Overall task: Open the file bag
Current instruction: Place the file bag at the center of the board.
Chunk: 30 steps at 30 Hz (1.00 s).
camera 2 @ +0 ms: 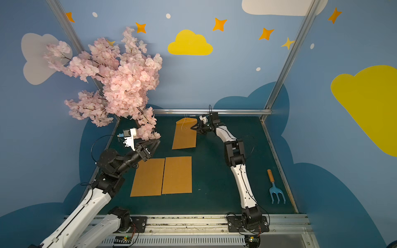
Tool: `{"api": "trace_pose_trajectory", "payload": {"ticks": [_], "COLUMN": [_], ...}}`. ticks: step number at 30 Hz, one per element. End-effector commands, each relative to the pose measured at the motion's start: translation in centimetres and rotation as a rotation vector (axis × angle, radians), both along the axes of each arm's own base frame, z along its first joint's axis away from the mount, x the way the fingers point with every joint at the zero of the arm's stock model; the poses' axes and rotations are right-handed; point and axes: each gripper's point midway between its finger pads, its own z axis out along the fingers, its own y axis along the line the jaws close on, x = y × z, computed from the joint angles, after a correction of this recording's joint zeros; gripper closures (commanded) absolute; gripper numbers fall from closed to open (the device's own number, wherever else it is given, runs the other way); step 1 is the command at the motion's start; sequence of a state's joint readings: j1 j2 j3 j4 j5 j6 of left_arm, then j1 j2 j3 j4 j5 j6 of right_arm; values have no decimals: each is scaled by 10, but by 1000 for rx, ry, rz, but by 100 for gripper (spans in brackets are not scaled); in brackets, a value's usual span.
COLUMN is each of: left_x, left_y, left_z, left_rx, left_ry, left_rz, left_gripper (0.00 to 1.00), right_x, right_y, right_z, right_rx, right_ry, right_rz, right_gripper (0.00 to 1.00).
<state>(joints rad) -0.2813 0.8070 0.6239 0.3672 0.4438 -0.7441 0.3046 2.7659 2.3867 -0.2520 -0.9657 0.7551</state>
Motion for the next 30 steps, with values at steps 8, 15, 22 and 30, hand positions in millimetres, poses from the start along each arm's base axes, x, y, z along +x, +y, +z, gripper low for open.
{"api": "trace_pose_trajectory", "payload": {"ticks": [8,15,22,30], "left_x": [-3,-3,-5,-2], "left_y": [3,3,4,3], "left_z": [0,-2,-3,-8], "left_rx": [10,14,12,7], "left_ry": [-22,-20,-20,2], "left_rz": [10,9,14,9], "left_gripper": [42,42,42,42], "right_x": [9,8,14,-3], "right_y": [-16,-31,-42,-48], "right_z": [5,1,14,33], "right_rx": [-83,-210,-253,-260], "right_ry": [-37,-63,-124,-142], "right_rz": [-50,-88,-139,-103], "right_gripper": [49,42,40,42]}}
